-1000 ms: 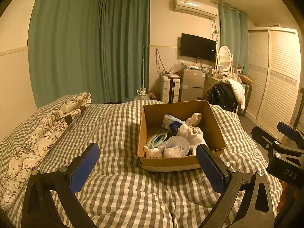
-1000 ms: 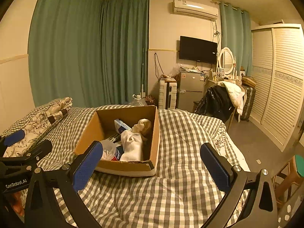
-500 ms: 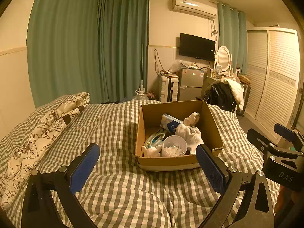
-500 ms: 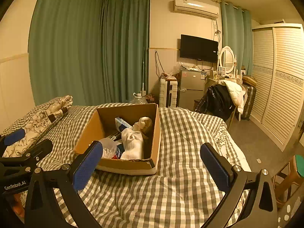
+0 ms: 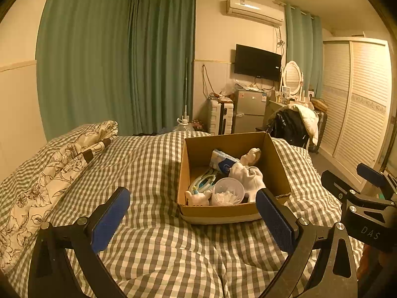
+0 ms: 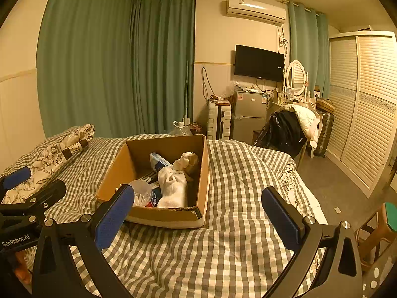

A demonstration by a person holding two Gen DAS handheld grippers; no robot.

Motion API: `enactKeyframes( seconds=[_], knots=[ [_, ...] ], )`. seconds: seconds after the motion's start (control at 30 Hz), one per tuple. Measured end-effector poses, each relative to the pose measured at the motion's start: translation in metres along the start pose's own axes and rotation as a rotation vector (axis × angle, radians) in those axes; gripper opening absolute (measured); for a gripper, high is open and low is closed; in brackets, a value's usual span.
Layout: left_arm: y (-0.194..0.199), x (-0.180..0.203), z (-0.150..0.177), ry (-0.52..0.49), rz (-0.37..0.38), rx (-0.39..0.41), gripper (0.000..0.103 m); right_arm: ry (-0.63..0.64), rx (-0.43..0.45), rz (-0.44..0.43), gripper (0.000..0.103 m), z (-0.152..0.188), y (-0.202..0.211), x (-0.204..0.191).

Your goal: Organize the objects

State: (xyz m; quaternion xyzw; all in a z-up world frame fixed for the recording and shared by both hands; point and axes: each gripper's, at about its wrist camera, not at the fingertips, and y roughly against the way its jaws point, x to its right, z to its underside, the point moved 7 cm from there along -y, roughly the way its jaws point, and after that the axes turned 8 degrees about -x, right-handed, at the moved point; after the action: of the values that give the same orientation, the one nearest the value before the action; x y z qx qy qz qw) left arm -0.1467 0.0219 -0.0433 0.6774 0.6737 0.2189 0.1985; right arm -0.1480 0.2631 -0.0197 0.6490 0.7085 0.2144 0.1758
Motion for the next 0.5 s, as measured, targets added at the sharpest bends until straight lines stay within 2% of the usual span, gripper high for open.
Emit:
enactKeyframes(
  seconds=[0.5],
  knots=[
    [0.0010,0.0012,0.0004,0.000,0.003,-0.002,0.103,0.005,-0.007,0.000,0.103,0.0020,-0.0009,-0.0007]
  ],
)
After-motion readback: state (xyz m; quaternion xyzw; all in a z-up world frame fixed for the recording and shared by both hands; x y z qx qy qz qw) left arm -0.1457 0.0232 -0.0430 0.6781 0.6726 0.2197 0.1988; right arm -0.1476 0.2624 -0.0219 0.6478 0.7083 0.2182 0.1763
